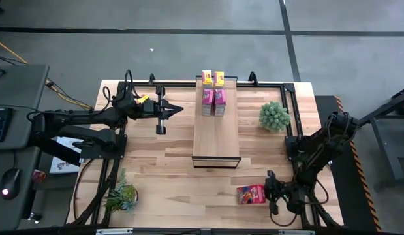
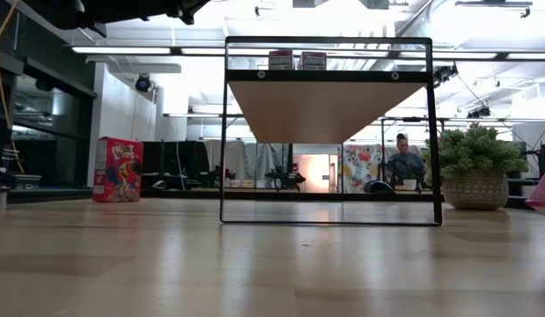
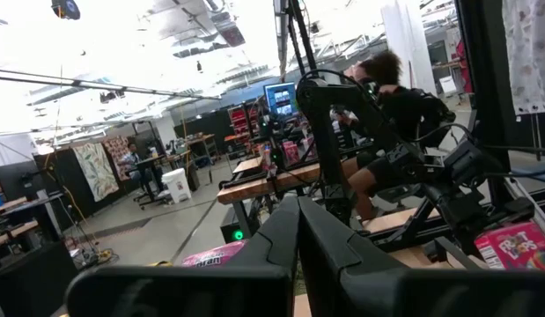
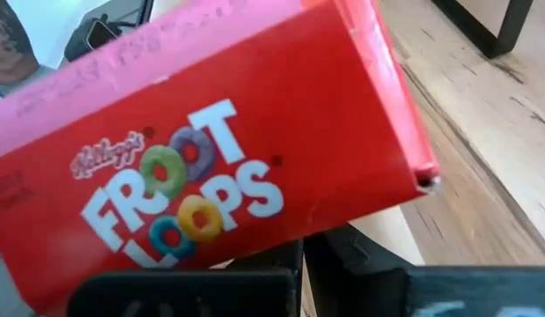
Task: Stack cereal on shelf
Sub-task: Put the bottom red cereal box on the shelf
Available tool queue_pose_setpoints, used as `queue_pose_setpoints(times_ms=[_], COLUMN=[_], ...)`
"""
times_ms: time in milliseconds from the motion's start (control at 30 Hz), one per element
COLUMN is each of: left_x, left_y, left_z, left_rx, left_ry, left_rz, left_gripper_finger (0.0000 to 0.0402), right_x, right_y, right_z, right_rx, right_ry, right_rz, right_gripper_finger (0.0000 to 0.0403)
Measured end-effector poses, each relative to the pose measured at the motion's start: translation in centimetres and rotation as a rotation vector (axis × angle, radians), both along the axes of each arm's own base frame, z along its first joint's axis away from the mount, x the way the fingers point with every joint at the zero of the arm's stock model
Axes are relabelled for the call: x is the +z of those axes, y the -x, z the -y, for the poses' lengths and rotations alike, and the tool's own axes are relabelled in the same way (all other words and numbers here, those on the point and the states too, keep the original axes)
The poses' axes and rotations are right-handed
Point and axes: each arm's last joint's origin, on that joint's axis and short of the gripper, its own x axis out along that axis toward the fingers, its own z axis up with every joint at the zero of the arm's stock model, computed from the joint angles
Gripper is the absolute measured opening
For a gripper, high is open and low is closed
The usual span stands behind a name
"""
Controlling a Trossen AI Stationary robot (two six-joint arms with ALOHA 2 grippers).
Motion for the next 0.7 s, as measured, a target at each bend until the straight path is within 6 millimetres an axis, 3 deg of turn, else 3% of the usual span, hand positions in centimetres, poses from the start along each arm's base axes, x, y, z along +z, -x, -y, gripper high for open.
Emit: queue_pose_setpoints(times_ms=[700], left_x=[0.0], left_y=[0.0], left_z=[0.0], left_rx=[0.0], left_ry=[-0.001], left_rz=[0.001], left_gripper_finger=[0.0], right_x=[2.4], right_y=[-0.2], right_z=[-0.2], right_rx=[0.026], right_ry=[0.014], right_rz=[0.107], right_gripper_finger=[0.0])
